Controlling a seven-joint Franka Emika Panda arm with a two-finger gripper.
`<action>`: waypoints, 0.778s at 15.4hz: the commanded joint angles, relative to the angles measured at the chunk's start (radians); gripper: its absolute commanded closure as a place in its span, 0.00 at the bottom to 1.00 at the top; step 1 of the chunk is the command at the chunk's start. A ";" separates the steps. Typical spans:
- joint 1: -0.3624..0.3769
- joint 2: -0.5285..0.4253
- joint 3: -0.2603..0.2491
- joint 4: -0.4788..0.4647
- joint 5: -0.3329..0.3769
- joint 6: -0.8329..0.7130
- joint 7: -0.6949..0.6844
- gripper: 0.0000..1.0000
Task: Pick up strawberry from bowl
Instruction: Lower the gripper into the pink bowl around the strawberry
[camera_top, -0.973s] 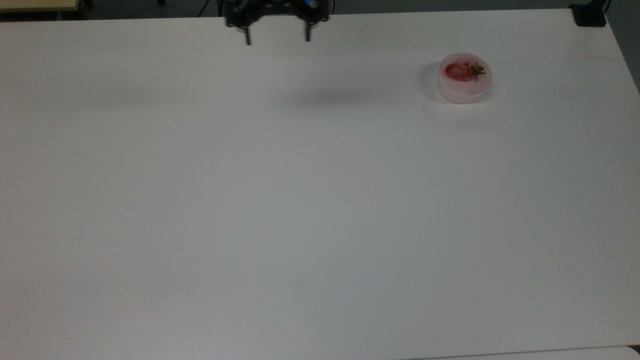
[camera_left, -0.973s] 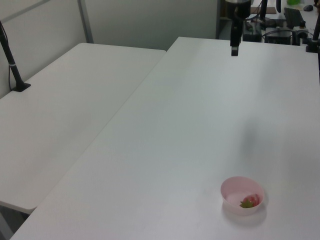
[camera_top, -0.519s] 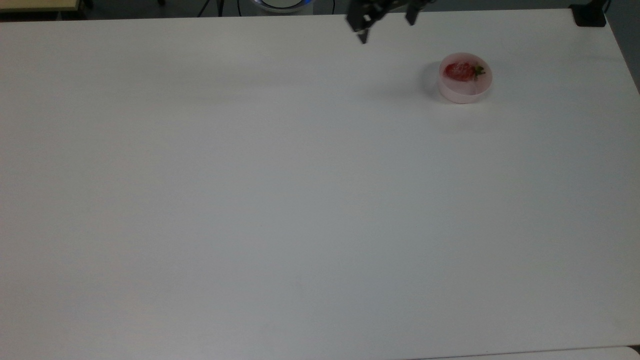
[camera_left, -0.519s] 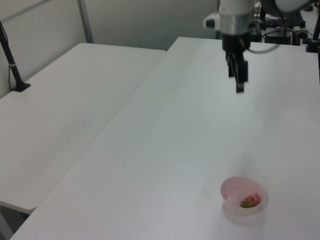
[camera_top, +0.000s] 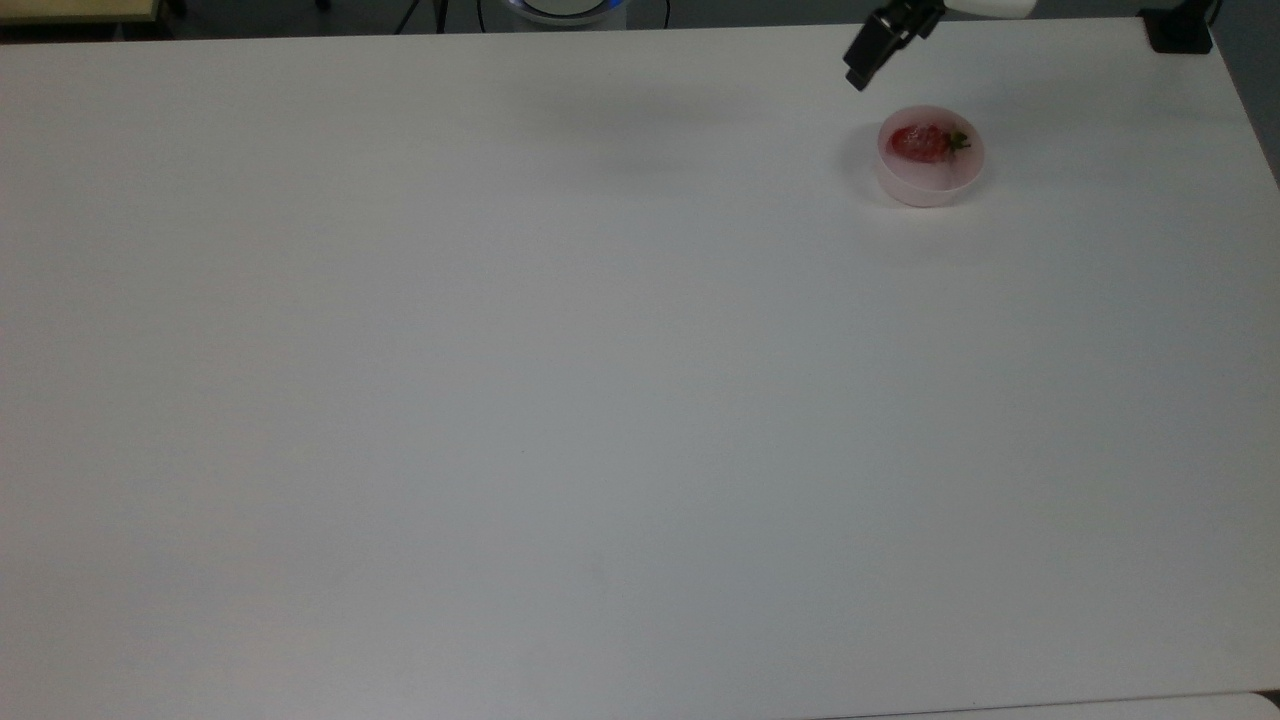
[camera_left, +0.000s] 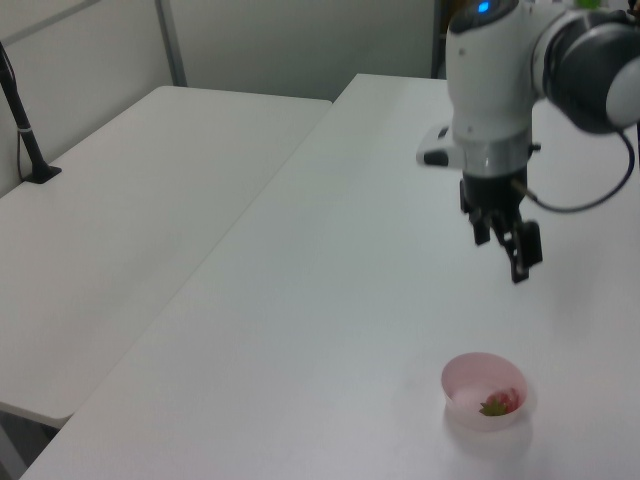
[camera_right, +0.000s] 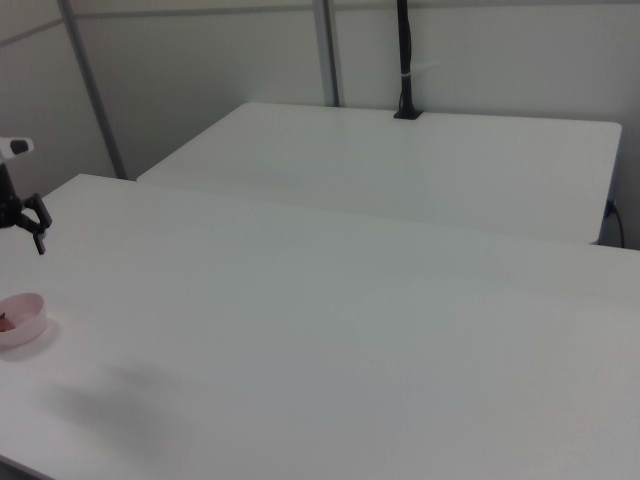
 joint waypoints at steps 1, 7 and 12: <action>0.057 0.061 -0.010 -0.032 0.018 0.098 -0.032 0.01; 0.094 0.150 0.024 -0.029 0.014 0.159 -0.031 0.16; 0.094 0.179 0.033 -0.028 0.014 0.182 -0.023 0.18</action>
